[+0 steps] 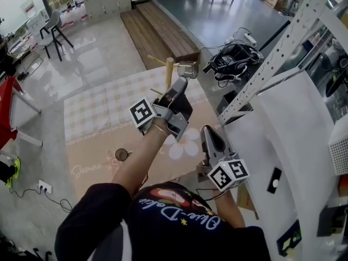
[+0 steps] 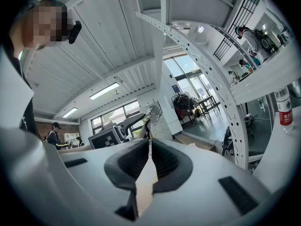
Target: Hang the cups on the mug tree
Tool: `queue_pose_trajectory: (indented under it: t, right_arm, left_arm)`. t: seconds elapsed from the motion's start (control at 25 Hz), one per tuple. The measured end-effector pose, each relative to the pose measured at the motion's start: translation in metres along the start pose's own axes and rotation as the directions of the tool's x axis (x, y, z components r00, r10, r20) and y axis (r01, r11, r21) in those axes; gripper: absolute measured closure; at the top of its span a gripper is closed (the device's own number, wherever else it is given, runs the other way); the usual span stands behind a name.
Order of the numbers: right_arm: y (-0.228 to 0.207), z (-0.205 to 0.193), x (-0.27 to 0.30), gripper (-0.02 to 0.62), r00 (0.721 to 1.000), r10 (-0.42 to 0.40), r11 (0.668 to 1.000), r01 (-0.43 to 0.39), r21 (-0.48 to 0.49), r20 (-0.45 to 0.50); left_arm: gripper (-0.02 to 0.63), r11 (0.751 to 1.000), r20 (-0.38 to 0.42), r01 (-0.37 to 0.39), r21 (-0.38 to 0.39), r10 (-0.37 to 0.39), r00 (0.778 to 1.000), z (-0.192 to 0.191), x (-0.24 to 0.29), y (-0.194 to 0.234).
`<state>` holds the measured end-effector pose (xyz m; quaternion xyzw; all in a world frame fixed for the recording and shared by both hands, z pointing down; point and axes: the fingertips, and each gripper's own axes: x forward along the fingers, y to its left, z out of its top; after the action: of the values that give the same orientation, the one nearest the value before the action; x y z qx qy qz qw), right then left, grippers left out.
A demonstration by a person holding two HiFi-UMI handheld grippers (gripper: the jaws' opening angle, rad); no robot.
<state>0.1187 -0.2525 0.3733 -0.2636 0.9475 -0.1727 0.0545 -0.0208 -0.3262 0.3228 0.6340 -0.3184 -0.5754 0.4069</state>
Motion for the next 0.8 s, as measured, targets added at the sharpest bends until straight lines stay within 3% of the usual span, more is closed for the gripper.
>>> queue_pose_trajectory:
  t: [0.28,0.8]
  right_arm:
    - [-0.001,0.002,-0.002,0.569,1.000,-0.001,1.000,0.001,-0.002,0.003]
    - [0.000,-0.001,-0.006,0.569,1.000,-0.010,1.000,0.010,0.001,0.001]
  left_arm:
    - [0.483,0.999,-0.010,-0.011,0.052,0.011,1.000,-0.001,0.002,-0.003]
    - [0.472,0.991,-0.024,-0.062,0.116,0.065,0.998,-0.003,-0.009,0.004]
